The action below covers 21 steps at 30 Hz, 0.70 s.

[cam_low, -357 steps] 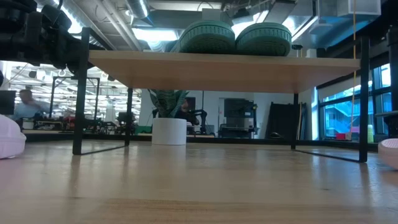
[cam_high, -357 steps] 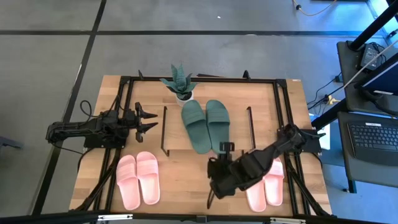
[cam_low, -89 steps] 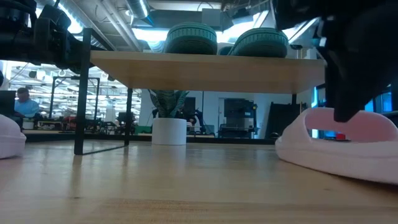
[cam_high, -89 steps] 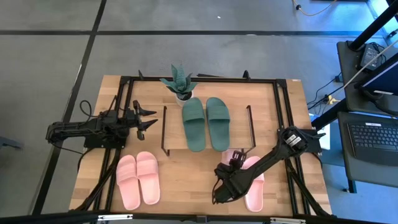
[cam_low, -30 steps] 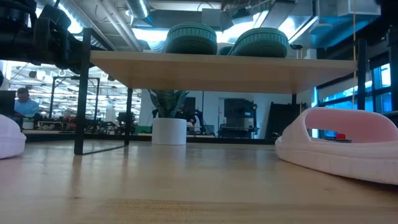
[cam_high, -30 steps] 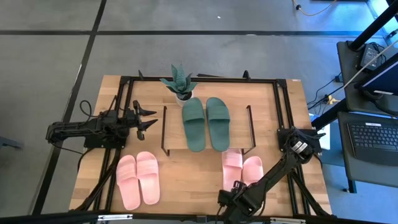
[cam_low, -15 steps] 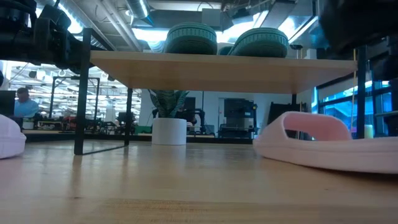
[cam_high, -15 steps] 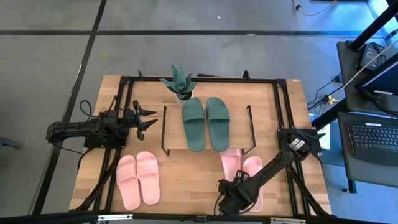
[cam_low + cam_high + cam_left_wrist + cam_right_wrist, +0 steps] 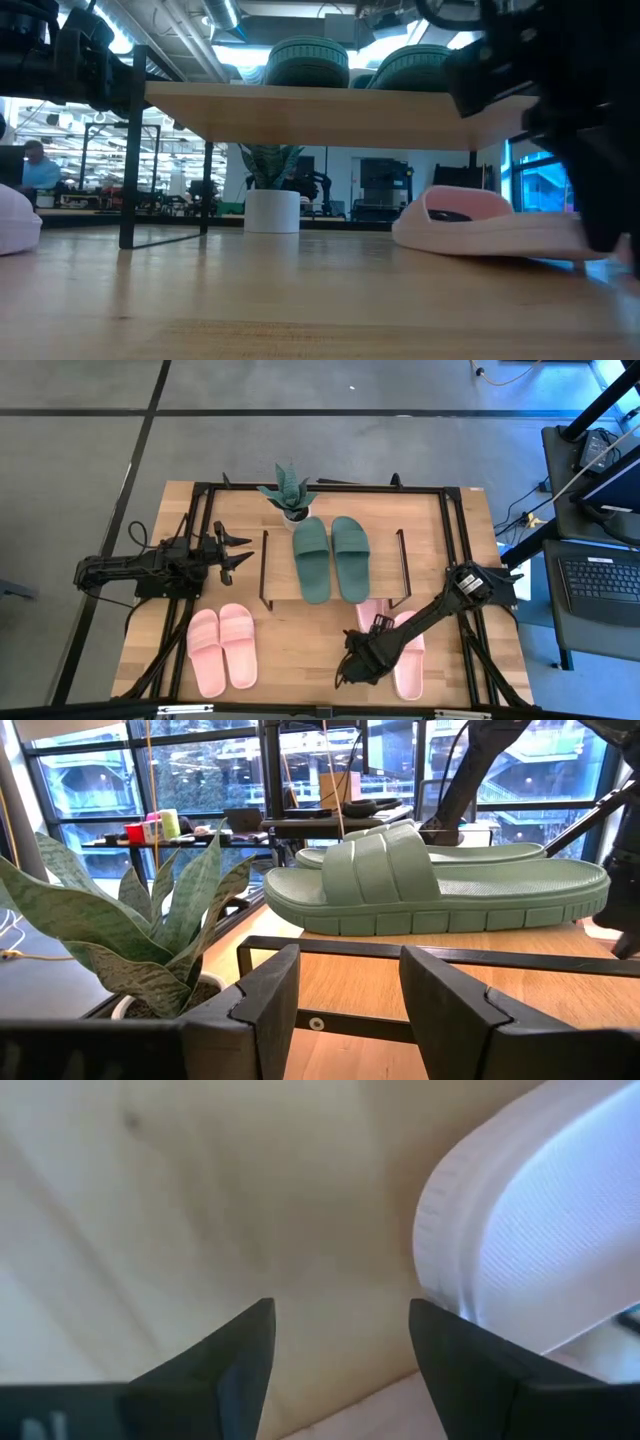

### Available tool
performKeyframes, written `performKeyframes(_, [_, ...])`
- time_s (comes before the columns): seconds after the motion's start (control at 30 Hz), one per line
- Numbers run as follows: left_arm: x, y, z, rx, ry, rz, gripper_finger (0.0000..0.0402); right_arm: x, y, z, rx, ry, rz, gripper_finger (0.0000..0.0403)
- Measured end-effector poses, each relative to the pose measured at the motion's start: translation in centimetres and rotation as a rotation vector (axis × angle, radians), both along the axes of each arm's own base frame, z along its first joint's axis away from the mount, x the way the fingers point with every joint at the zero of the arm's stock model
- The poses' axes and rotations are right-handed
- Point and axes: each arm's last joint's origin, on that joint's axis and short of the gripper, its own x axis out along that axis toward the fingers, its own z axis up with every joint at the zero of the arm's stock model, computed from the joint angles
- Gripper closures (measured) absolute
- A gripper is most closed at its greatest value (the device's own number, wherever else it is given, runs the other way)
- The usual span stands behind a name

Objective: Pick and place slides into the shelf
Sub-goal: Put the right pink slide under the shelf

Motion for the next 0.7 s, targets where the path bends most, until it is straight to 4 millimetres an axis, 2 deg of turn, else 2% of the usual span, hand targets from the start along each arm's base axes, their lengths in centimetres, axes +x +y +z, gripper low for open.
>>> performKeyframes(0.37, [0.0,0.0,0.0,0.0,0.0,0.0,0.0235,1.1,-2.5,0.1,-0.038,0.03,0.035,0.0171])
performKeyframes(0.7, [0.0,0.0,0.0,-0.001,0.0,0.0,0.0235,0.8,-2.4,0.1,-0.052,0.047,0.018,0.0171])
